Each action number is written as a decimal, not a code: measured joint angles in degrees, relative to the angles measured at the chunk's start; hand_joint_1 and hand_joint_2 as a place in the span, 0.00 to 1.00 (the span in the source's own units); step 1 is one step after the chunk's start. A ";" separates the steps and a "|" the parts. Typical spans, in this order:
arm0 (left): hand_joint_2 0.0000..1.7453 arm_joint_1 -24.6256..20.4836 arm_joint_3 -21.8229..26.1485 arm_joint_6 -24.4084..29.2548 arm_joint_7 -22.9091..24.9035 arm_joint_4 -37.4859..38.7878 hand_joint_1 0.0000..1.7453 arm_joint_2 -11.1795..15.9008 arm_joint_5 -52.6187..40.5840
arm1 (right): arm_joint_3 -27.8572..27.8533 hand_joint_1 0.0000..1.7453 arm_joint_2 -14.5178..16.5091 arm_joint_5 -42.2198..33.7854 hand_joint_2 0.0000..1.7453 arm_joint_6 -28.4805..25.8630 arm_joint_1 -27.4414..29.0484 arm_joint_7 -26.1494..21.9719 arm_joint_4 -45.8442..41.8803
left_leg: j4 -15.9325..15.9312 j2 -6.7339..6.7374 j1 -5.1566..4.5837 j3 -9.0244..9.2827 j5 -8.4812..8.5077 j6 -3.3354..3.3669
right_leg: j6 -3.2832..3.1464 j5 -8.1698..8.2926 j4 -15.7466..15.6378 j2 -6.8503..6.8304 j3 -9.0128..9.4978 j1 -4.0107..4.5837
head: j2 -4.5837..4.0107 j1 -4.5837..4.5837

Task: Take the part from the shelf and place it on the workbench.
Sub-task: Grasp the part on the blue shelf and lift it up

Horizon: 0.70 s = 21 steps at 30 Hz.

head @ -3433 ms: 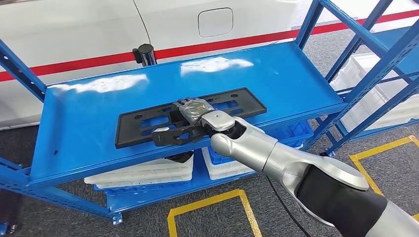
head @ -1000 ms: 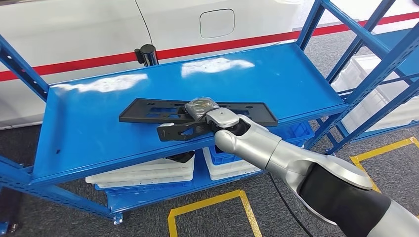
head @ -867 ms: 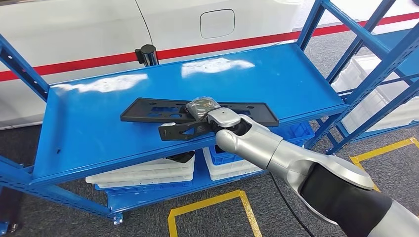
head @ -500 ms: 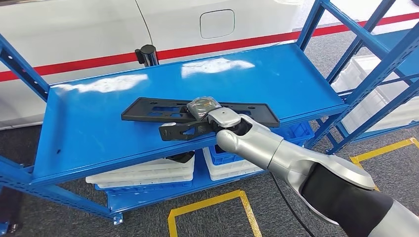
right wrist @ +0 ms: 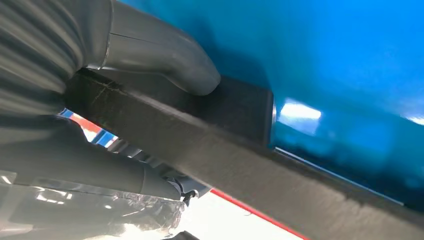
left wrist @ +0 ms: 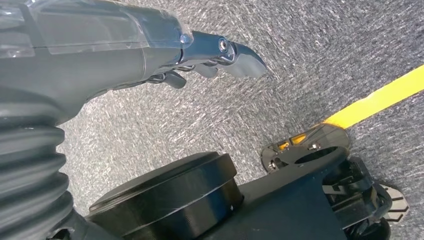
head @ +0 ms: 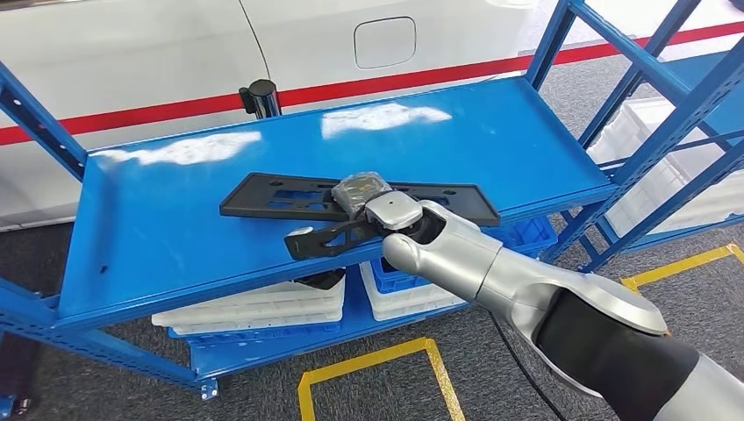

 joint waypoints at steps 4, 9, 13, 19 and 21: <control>1.00 0.13 0.89 -0.05 -0.01 0.00 0.00 -0.05 0.28 | 1.11 1.00 -0.35 1.53 1.00 3.13 -1.82 0.08 -0.73 | 0.10 0.07 -0.29 -0.03 -0.04 0.30 | 0.30 0.14 -0.07 -0.02 0.00 -0.26 | 0.00 -0.07; 1.00 0.27 1.47 -0.13 -0.04 0.00 0.00 -0.10 0.67 | 2.22 1.00 -0.85 2.13 1.00 4.65 -2.93 0.37 -1.68 | -0.15 0.17 -0.63 0.06 0.19 1.09 | 1.01 0.36 -0.29 0.06 -0.01 -0.66 | 0.00 -0.11; 1.00 0.28 1.91 -0.13 -0.12 0.00 0.00 -0.42 0.76 | 2.65 1.00 -1.22 2.31 1.00 4.82 -3.51 0.39 -2.02 | -1.15 0.41 -0.12 0.67 1.07 1.87 | 1.79 -3.39 5.15 0.02 -2.28 -0.68 | 0.00 0.43; 1.00 0.37 2.23 -0.13 -0.32 0.00 0.00 -0.86 0.88 | 3.79 1.00 -1.41 2.57 1.00 5.10 -3.65 0.21 -1.85 | -0.85 0.23 -0.06 0.70 0.80 1.59 | 2.02 -1.67 8.12 -0.06 -3.37 -1.08 | 0.00 0.85; 1.00 0.33 2.39 -0.13 -0.40 0.00 0.00 -1.04 0.90 | 3.91 1.00 -1.40 2.76 1.00 5.15 -3.93 0.07 -1.79 | -0.59 0.21 -0.13 0.39 0.52 1.04 | 1.49 0.42 3.04 -0.02 -0.88 -0.89 | 0.00 0.79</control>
